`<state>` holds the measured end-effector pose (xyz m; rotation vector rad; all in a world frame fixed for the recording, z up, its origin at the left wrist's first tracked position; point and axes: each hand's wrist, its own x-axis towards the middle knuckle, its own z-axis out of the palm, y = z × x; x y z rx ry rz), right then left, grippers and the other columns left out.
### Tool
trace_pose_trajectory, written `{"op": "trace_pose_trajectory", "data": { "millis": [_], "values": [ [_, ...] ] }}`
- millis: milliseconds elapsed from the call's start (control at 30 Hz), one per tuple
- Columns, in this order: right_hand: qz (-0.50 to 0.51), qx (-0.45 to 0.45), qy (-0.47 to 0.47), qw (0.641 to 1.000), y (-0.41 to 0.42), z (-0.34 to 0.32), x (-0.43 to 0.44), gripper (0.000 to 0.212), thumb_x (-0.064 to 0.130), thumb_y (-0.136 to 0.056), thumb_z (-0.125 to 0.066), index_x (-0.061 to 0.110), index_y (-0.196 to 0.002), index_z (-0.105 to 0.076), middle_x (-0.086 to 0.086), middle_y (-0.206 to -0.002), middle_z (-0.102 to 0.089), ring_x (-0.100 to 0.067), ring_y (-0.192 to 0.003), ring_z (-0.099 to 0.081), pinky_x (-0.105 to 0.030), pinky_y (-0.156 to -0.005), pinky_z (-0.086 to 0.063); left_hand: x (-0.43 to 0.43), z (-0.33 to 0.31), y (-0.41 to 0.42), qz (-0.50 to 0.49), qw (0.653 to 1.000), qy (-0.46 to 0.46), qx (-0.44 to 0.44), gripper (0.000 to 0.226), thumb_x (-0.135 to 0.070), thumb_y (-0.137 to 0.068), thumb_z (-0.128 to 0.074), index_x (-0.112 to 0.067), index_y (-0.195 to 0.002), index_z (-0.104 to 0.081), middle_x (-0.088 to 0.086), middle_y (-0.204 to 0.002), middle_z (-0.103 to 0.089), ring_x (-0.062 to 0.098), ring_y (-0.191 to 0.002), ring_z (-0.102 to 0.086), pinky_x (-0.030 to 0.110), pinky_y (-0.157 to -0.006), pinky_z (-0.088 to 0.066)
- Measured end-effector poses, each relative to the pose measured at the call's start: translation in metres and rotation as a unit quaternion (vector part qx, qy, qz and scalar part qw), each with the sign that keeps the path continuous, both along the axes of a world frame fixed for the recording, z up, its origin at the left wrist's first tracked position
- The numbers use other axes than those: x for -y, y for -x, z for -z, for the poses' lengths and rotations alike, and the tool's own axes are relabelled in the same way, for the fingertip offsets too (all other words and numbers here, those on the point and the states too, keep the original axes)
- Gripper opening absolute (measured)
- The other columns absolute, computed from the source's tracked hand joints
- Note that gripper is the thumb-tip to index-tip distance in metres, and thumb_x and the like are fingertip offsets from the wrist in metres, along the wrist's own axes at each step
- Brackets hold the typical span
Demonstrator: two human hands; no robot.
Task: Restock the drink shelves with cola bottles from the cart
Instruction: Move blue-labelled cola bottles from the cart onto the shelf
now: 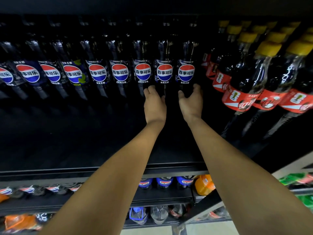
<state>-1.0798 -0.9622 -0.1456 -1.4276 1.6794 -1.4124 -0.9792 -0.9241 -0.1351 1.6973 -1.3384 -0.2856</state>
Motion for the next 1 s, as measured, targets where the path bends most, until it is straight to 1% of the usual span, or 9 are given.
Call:
{"op": "trace_pose_trajectory", "data": {
  "millis": [133,267,400,500,567,667,767,867,1000],
  "values": [
    [-0.004,-0.012,-0.002,1.0,0.001,0.002,0.0,0.06,0.018,-0.093,-0.06,0.01,-0.147,-0.034,-0.009,-0.146,-0.045,-0.023,-0.134,-0.043,-0.021,-0.097,-0.032,0.001,0.001,0.0,0.004,1.0,0.002,-0.01,0.04,-0.008,-0.095,-0.054,0.001,-0.133,-0.043,0.015,-0.133,-0.045,0.027,-0.109,-0.055,0.023,-0.077,-0.038],
    [0.001,0.001,-0.008,1.0,0.0,0.001,0.0,0.061,0.021,-0.093,-0.062,0.012,-0.147,-0.035,-0.009,-0.145,-0.046,-0.023,-0.135,-0.042,-0.03,-0.106,-0.037,-0.001,0.002,0.0,0.008,0.999,0.013,-0.029,0.039,-0.012,-0.093,-0.058,-0.001,-0.128,-0.044,0.013,-0.13,-0.046,0.026,-0.104,-0.058,0.024,-0.075,-0.042],
    [0.0,0.016,-0.012,1.0,-0.002,-0.001,-0.003,0.061,0.021,-0.092,-0.063,0.011,-0.146,-0.036,-0.008,-0.142,-0.05,-0.022,-0.131,-0.047,-0.029,-0.105,-0.04,-0.001,0.002,-0.002,-0.011,0.998,0.024,-0.053,0.039,-0.014,-0.091,-0.062,-0.002,-0.124,-0.045,0.012,-0.126,-0.047,0.023,-0.102,-0.057,0.022,-0.075,-0.041],
    [0.036,-0.018,-0.001,0.999,-0.007,-0.006,-0.009,0.062,0.025,-0.09,-0.066,0.005,-0.141,-0.037,-0.012,-0.142,-0.044,-0.025,-0.128,-0.048,-0.021,-0.092,-0.037,-0.006,-0.001,-0.003,-0.028,0.997,0.038,-0.063,0.037,-0.016,-0.092,-0.061,-0.003,-0.123,-0.046,0.01,-0.123,-0.05,0.022,-0.106,-0.056,0.024,-0.077,-0.044],
    [0.085,-0.076,-0.011,0.993,-0.009,-0.01,-0.018,0.059,0.033,-0.089,-0.066,0.003,-0.133,-0.042,-0.014,-0.136,-0.044,-0.029,-0.121,-0.051,-0.026,-0.081,-0.04,-0.012,-0.002,-0.005,-0.048,0.998,0.022,-0.017,0.035,-0.019,-0.093,-0.059,-0.006,-0.123,-0.048,0.007,-0.123,-0.052,0.021,-0.11,-0.053,0.029,-0.08,-0.045],
    [0.098,-0.226,0.005,0.969,-0.016,-0.011,-0.04,0.047,0.038,-0.088,-0.06,0.003,-0.119,-0.053,-0.015,-0.124,-0.052,-0.032,-0.114,-0.05,-0.037,-0.085,-0.045,-0.029,-0.002,-0.016,-0.07,0.988,-0.027,0.138,0.037,-0.026,-0.094,-0.054,-0.009,-0.127,-0.048,0.008,-0.126,-0.051,0.025,-0.117,-0.048,0.037,-0.092,-0.041],
    [0.014,-0.349,0.046,0.936,-0.027,-0.017,-0.067,0.04,0.037,-0.09,-0.053,0.006,-0.113,-0.06,-0.014,-0.116,-0.058,-0.032,-0.111,-0.05,-0.041,-0.085,-0.044,-0.058,-0.005,-0.041,-0.071,0.963,-0.071,0.251,0.042,-0.033,-0.095,-0.051,-0.011,-0.13,-0.047,0.009,-0.129,-0.049,0.028,-0.12,-0.044,0.04,-0.099,-0.034],
    [-0.095,-0.441,0.084,0.888,-0.04,-0.021,-0.101,0.04,0.037,-0.092,-0.049,0.008,-0.116,-0.061,-0.011,-0.114,-0.06,-0.031,-0.109,-0.05,-0.041,-0.083,-0.042,-0.108,-0.003,-0.068,-0.071,0.95,-0.103,0.285,0.044,-0.039,-0.096,-0.047,-0.011,-0.131,-0.048,0.01,-0.129,-0.05,0.03,-0.119,-0.045,0.041,-0.1,-0.032],
    [-0.218,-0.514,0.118,0.821,-0.065,-0.029,-0.162,0.038,0.037,-0.091,-0.049,0.008,-0.113,-0.062,-0.01,-0.109,-0.062,-0.031,-0.106,-0.053,-0.041,-0.082,-0.043,-0.189,0.003,-0.108,-0.062,0.928,-0.155,0.334,0.044,-0.04,-0.097,-0.043,-0.009,-0.129,-0.049,0.01,-0.132,-0.049,0.031,-0.12,-0.044,0.043,-0.102,-0.03]
  ]
}}
